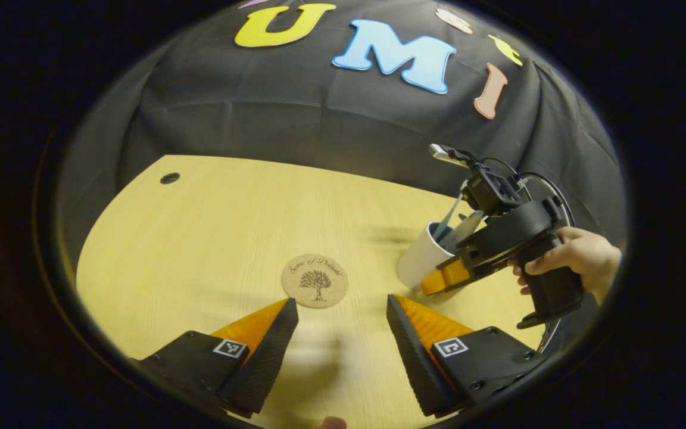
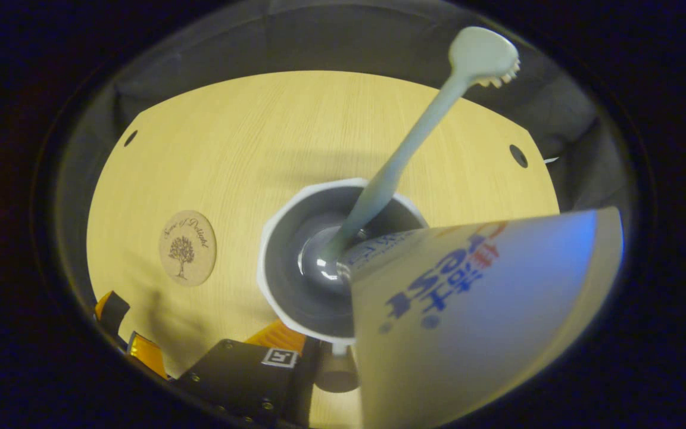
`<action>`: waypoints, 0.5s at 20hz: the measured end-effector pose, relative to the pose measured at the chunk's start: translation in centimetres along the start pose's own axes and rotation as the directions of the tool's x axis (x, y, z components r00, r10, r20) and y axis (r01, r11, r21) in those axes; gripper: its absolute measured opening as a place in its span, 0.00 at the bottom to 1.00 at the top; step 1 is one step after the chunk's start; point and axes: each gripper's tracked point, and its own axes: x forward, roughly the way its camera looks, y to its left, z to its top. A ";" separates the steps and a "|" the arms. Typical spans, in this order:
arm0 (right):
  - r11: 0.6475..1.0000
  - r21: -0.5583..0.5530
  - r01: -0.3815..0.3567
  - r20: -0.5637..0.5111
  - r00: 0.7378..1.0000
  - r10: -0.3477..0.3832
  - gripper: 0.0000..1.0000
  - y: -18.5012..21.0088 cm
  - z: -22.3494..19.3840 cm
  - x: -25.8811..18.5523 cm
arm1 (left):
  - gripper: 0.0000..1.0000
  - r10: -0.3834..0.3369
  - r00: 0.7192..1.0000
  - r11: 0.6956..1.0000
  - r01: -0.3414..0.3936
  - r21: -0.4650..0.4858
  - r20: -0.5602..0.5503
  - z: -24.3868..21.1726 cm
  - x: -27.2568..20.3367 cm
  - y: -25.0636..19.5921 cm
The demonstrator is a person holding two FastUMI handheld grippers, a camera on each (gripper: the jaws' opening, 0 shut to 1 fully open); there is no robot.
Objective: Put the toothbrush and toothpaste on the desktop into the cup, then pick up the cup and place it on the coaster on the desktop.
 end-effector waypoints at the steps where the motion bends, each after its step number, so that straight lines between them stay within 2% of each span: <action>1: 1.000 0.014 -0.008 -0.002 1.000 0.008 0.29 0.1 0.1 0.2 | 0.98 0.002 1.000 1.000 -0.002 -0.002 -0.003 -0.2 -0.1 -0.1; 2: 1.000 0.013 -0.013 0.005 1.000 0.013 0.27 0.0 0.2 0.1 | 0.98 0.003 1.000 1.000 -0.003 -0.003 -0.006 -0.3 -0.2 -0.1; 10: 1.000 -0.016 -0.014 0.037 0.999 0.014 0.25 0.5 0.5 -0.2 | 0.98 0.017 1.000 1.000 -0.017 -0.008 -0.003 -0.1 -0.4 0.1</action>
